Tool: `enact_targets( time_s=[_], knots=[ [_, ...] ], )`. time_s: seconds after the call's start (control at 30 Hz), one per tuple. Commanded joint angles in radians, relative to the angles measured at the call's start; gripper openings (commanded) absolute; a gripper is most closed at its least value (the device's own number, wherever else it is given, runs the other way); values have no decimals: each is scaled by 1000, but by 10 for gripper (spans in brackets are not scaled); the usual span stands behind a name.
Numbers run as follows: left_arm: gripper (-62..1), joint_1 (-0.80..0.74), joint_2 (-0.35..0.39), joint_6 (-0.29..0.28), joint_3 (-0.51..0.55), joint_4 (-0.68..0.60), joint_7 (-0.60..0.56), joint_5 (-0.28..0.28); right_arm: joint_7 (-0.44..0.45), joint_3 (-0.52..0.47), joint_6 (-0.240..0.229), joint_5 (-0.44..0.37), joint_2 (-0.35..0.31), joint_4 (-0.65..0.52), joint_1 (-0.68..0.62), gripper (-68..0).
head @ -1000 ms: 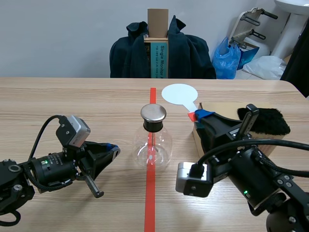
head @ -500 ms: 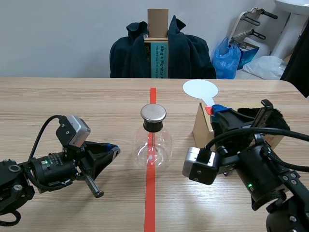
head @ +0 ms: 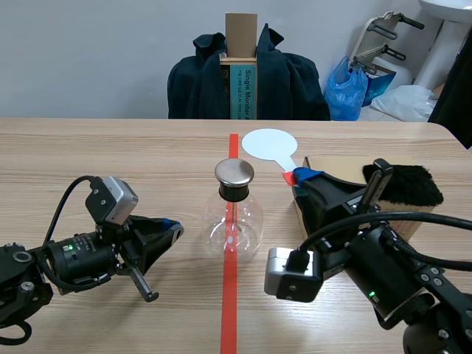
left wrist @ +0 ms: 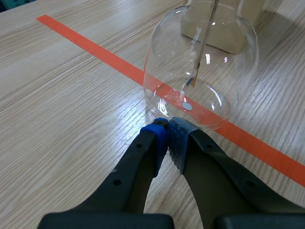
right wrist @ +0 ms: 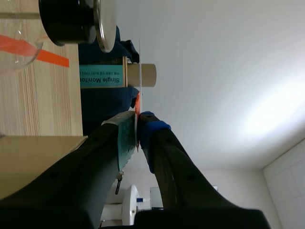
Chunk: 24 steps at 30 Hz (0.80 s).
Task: Do the electroscope experiment.
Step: 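Move the plate toward and away from the electroscope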
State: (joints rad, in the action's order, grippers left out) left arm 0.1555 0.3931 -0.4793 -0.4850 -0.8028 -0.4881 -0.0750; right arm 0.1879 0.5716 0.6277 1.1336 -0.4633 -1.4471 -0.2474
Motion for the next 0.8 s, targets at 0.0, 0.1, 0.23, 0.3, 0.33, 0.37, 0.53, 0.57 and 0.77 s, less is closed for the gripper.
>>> enact_targets(
  time_s=[0.0,0.1,0.23,0.3,0.33,0.37,0.53,0.57,0.77],
  knots=[
    [-579,8,-5,-2,3,-23,-18,-6,11,-9,8,-4,8,-13,14,-667],
    [-579,8,-5,-2,3,-23,-18,-6,56,-9,8,-3,9,-13,14,-667],
    [-579,8,-5,-2,3,-23,-18,-6,93,-9,8,-3,9,-13,14,-667],
    [-579,8,-5,-2,3,-23,-18,-6,105,-9,8,-3,9,-13,14,-667],
    [-579,8,-5,-2,3,-23,-18,-6,109,-9,8,-3,9,-13,14,-667],
    [-579,8,-5,-2,3,-23,-18,-6,113,-9,8,-3,9,-13,14,-667],
    [-579,8,-5,-2,3,-23,-18,-6,119,-9,8,-3,9,-13,14,-667],
    [-579,8,-5,-2,3,-23,-18,-6,121,-9,8,-3,9,-13,14,-667],
    [-579,8,-5,-2,3,-23,-18,-6,123,-9,8,-3,9,-13,14,-667]
  ],
)
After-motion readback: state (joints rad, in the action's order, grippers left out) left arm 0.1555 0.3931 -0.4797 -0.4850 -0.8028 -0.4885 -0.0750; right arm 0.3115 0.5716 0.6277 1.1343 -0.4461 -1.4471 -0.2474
